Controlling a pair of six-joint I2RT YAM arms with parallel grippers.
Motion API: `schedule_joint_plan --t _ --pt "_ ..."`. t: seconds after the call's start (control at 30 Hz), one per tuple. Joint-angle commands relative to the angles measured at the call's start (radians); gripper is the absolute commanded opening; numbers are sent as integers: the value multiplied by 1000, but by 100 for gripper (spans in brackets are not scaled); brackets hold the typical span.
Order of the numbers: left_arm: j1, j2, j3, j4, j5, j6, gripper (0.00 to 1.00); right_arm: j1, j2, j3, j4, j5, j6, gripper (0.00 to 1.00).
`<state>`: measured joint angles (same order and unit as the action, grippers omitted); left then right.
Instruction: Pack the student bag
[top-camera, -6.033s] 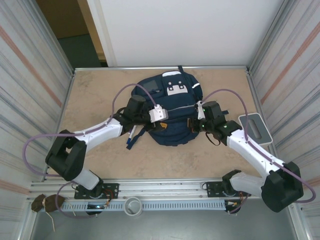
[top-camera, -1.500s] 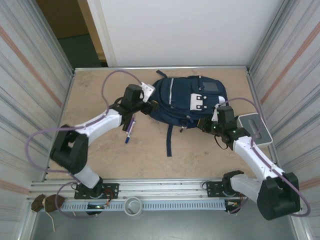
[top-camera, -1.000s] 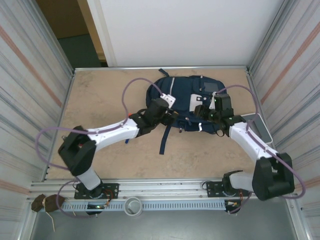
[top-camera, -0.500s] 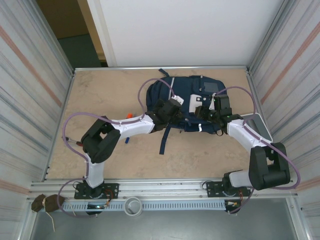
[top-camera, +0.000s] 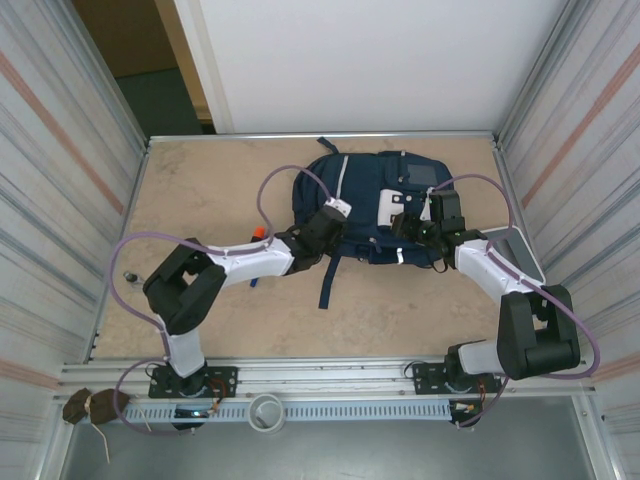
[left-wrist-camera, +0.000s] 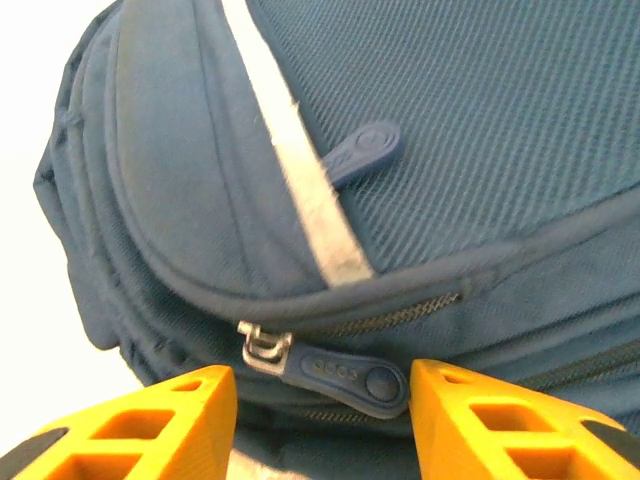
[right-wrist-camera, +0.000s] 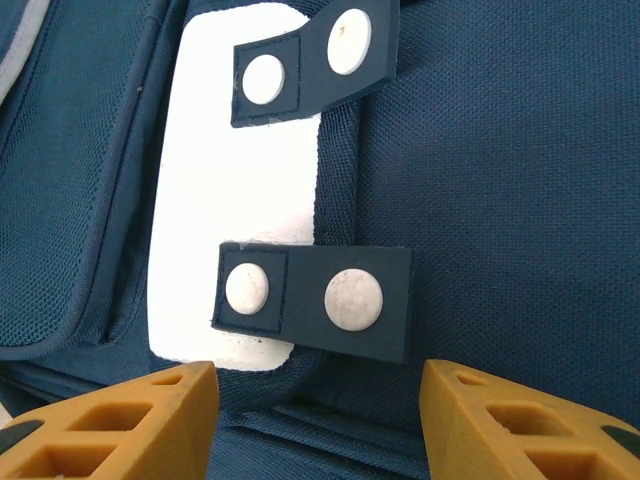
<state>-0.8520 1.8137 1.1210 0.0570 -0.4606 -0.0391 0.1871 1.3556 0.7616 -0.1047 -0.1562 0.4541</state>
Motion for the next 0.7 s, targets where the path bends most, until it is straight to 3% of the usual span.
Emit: schedule_joint_plan --t 0.0,0.23,0.5,0.67 --pt "24 -51 -34 4 3 -42 45 -12 20 -10 -28 22 -29 54" --pt "39 -88 -83 35 104 -59 28 -12 28 -7 -31 18 -30 54" --pt "58 -120 -130 88 246 32 10 -14 25 7 -46 7 -46 54" --pt "120 -194 -212 127 386 61 7 -23 8 11 -63 6 -52 54"
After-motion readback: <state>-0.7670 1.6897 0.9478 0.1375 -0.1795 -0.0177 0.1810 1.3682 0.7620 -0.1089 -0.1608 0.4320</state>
